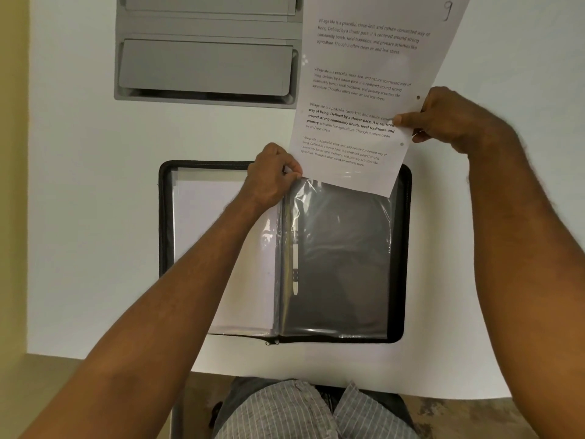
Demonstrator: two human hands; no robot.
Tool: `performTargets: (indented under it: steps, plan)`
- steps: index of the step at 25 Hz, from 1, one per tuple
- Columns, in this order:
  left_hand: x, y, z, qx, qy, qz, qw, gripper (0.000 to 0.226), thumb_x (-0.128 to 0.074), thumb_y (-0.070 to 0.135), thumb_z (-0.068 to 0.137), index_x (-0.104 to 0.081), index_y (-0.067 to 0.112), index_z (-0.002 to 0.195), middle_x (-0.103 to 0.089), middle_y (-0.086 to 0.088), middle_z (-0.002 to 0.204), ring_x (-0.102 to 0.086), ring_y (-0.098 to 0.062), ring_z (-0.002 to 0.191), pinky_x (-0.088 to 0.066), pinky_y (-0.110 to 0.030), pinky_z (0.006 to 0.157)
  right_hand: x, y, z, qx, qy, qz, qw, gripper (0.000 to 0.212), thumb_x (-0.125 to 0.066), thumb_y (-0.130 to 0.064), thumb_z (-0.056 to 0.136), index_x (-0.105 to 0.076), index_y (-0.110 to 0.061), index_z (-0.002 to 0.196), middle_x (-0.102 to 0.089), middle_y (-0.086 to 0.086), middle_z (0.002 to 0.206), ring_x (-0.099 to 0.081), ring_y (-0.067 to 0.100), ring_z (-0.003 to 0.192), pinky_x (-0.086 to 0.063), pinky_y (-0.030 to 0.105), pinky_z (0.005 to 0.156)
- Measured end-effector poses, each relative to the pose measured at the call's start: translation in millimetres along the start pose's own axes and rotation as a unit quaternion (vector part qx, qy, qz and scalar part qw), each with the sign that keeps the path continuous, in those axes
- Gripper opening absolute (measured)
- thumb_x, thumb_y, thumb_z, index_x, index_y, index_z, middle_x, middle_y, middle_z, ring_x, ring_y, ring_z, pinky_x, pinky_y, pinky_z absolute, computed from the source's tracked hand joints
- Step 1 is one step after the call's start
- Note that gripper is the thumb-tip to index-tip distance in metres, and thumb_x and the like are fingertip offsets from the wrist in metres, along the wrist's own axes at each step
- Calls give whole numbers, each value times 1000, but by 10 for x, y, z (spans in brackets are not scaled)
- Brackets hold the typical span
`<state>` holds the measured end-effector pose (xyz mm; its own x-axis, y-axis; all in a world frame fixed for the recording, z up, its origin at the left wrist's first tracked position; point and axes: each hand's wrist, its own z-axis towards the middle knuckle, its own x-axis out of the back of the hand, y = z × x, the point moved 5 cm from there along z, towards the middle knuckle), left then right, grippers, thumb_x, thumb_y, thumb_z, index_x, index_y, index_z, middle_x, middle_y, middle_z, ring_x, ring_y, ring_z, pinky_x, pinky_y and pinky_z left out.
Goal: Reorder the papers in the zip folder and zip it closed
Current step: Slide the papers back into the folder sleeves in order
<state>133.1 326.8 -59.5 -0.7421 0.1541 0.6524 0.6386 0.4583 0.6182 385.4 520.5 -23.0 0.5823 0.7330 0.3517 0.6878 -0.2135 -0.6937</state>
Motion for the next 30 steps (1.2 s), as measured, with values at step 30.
performTargets:
  steps: [30]
  plan:
    - [-43,19,130,12,24,-49,998,24,-69,19,95,-49,18,108,-56,-1,104,-61,-17,93,-55,-30,81,-289,268,36,-114,-91,28,989,44,-72,-13,95,-62,-9,137,-73,8,121,-73,17,98,-63,24,66]
